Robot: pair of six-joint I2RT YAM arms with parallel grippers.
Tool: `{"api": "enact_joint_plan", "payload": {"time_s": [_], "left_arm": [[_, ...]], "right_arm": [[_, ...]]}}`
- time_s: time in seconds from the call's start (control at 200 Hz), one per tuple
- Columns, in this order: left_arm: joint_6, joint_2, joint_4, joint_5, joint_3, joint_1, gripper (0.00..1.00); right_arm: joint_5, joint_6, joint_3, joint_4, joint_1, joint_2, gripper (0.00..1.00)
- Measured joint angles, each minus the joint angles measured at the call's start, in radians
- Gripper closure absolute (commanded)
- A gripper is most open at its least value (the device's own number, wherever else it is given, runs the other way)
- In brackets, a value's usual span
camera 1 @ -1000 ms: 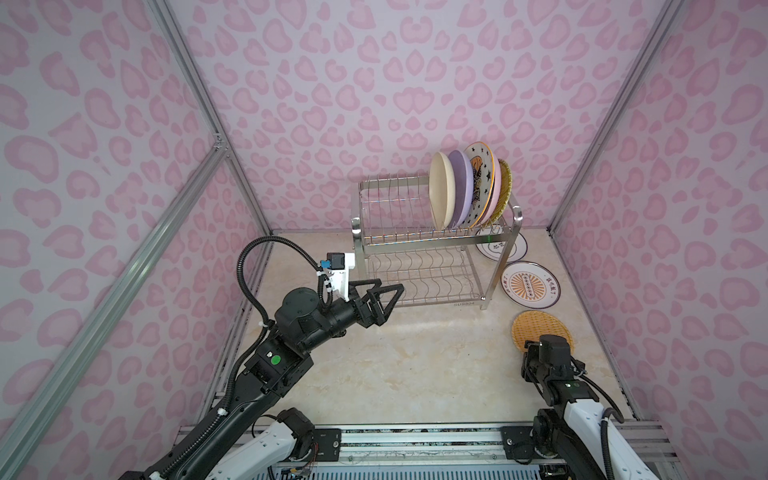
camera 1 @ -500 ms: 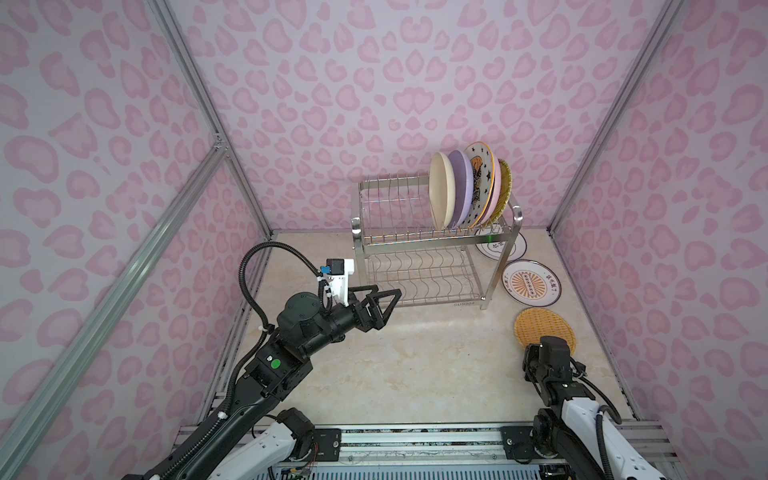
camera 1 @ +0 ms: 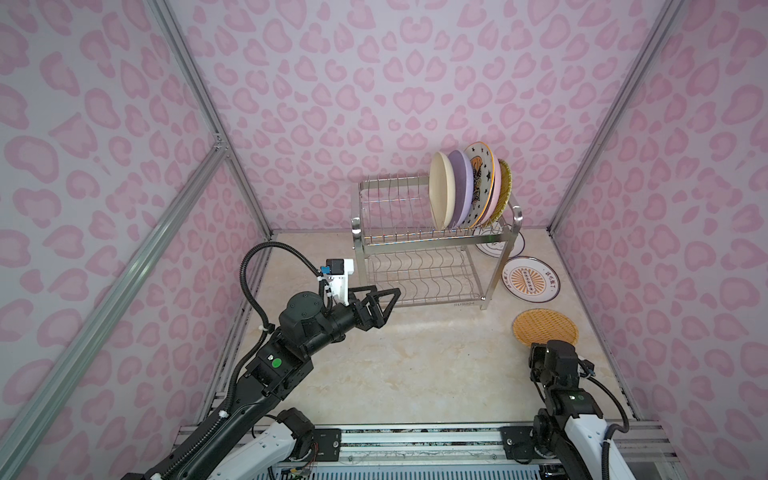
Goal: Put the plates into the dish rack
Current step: 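Lower the right gripper onto the woven tray's rim nearest the robot and grasp, then tilt the woven tray upright and lift it with the right gripper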
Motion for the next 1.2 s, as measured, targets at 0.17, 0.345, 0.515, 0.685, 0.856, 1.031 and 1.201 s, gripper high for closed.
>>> {"api": "enact_joint_plan", "payload": {"time_s": [0.17,0.345,0.515,0.685,0.856,1.031,1.201], "left_arm": [[0.000,0.011,-0.002,0.000,0.000,0.000,0.03],[0.000,0.021,-0.011,0.000,0.000,0.000,0.03],[0.000,0.030,-0.015,0.001,0.000,0.000,0.03],[0.000,0.034,-0.022,0.005,0.006,0.000,0.03],[0.000,0.035,-0.023,0.004,0.014,0.000,0.03],[-0.008,0.044,-0.023,0.004,0.014,0.000,0.03],[-0.026,0.067,-0.026,0.011,0.039,0.000,0.03]], "right_arm": [[0.001,-0.084,0.049,-0.116,0.000,-0.117,1.00],[0.001,-0.214,0.117,-0.177,0.000,-0.172,1.00],[-0.013,-0.354,0.180,-0.214,0.000,-0.168,1.00],[-0.029,-0.539,0.316,-0.279,0.014,-0.137,1.00],[-0.029,-0.695,0.455,-0.386,0.032,-0.061,1.00],[-0.064,-0.769,0.514,-0.480,0.071,-0.037,1.00],[-0.085,-0.821,0.569,-0.558,0.163,-0.024,1.00]]}}
